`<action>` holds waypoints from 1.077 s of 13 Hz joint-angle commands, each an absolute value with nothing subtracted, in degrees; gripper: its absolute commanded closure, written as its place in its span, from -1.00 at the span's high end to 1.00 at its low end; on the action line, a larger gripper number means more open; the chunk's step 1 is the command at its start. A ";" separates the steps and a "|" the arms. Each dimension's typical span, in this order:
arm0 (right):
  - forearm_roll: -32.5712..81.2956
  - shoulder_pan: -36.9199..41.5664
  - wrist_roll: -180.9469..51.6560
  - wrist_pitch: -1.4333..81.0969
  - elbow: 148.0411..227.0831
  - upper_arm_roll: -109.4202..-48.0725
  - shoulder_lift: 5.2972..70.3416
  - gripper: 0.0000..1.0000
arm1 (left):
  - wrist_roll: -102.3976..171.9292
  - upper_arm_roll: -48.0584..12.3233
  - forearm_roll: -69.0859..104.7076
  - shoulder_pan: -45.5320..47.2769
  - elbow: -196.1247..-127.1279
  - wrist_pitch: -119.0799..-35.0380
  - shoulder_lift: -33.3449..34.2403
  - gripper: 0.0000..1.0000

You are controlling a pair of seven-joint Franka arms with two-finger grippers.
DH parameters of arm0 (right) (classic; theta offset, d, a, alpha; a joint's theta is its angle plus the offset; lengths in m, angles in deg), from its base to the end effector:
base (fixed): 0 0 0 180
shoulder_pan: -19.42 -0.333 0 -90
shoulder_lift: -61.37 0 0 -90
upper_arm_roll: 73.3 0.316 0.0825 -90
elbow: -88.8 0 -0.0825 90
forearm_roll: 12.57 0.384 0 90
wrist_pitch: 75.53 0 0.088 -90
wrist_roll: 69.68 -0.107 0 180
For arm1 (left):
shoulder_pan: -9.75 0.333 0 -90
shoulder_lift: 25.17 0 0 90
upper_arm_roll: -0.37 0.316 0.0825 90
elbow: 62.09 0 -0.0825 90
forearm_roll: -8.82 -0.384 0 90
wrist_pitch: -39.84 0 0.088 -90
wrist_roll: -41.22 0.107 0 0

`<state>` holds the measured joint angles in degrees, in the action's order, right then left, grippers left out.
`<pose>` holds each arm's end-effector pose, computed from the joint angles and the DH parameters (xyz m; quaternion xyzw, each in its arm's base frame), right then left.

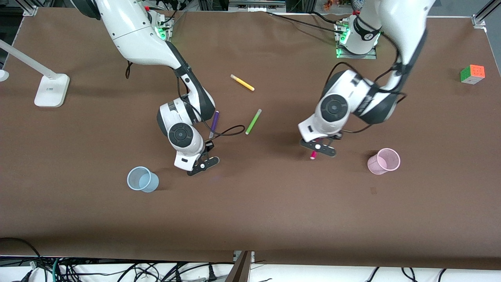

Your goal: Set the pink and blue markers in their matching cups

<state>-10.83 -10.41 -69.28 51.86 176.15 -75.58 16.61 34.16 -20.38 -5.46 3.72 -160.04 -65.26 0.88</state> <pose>0.6185 0.3283 0.1894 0.9707 0.2369 -0.0391 0.0121 0.5774 -0.2473 0.3200 -0.9653 0.2134 0.1301 0.0755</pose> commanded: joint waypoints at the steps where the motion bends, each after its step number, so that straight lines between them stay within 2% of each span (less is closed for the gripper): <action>1: -10.37 -10.03 -68.18 49.64 173.98 -76.02 21.45 -1.00 | 48.45 -20.02 -9.96 7.54 -151.76 -53.01 2.77 -1.00; 6: -9.67 -4.77 -42.41 41.29 165.98 -75.85 25.85 -1.00 | 63.59 -17.03 -35.24 8.25 -150.77 -46.47 4.44 -1.00; 9: 4.95 1.30 -19.57 41.11 165.97 -76.11 27.71 -1.00 | 73.45 -17.12 -43.99 8.43 -151.74 -41.91 6.99 -1.00; 14: 18.78 8.95 5.08 38.74 166.23 -75.94 27.10 -1.00 | 72.95 -17.12 -44.27 7.99 -152.70 -44.00 11.21 -1.00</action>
